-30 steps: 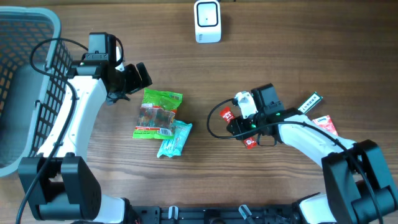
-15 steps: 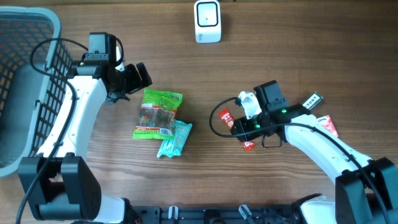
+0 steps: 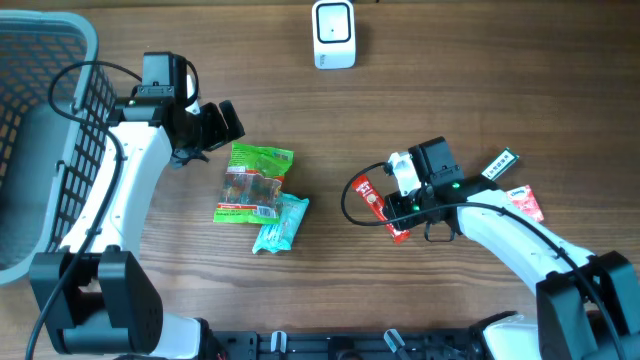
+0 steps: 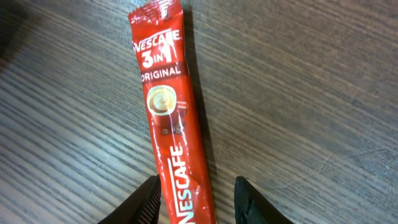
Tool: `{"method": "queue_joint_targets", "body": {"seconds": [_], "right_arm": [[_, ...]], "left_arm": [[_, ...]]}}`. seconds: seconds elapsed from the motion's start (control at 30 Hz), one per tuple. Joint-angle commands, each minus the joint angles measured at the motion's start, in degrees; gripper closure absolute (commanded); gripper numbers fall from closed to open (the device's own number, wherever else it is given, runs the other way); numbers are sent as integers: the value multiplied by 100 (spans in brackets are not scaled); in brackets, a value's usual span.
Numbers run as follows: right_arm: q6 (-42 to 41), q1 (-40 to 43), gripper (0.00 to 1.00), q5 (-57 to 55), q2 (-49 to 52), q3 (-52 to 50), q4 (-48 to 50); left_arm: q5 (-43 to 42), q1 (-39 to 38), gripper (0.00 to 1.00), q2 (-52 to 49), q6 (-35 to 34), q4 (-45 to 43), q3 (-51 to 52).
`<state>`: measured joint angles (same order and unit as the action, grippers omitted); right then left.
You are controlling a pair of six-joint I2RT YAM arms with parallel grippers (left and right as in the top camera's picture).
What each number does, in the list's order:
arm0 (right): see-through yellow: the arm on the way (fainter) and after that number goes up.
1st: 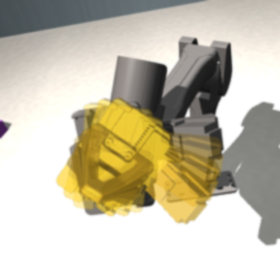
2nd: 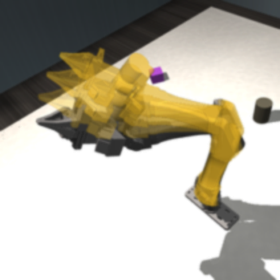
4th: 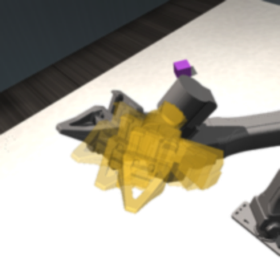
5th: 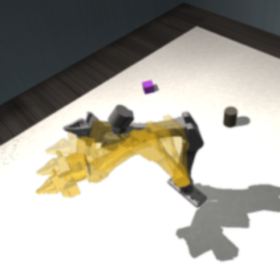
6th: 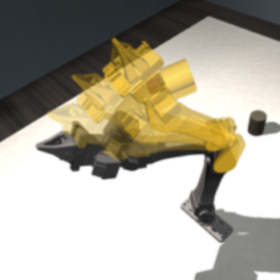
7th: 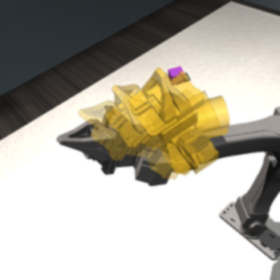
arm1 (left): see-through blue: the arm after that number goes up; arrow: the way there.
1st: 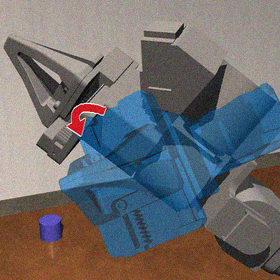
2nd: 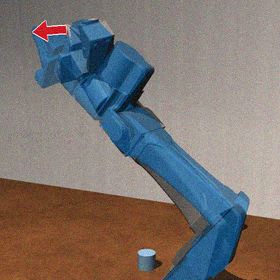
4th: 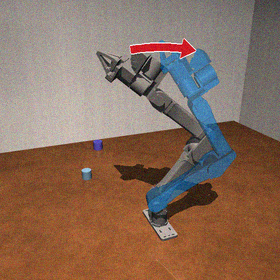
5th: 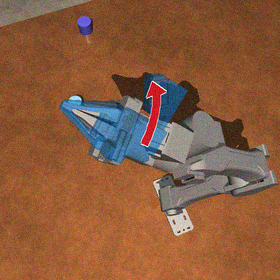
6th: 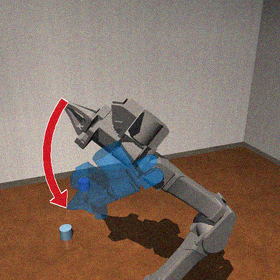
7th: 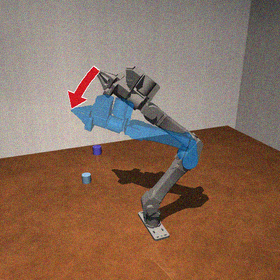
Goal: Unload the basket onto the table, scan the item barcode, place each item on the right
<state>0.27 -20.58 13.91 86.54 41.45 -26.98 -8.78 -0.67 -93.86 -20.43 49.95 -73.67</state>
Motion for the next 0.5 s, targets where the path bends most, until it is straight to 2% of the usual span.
{"method": "queue_joint_targets", "body": {"seconds": [0.0,0.23,0.47], "right_arm": [[35,-46,64,214,140,-66,107],[-46,-46,71,304,251,-66,170],[-44,-46,71,293,254,-68,168]], "left_arm": [[33,20,0,-44,-11,2,33],[33,20,0,-44,-13,2,33],[33,20,0,-44,-13,0,33]]}}
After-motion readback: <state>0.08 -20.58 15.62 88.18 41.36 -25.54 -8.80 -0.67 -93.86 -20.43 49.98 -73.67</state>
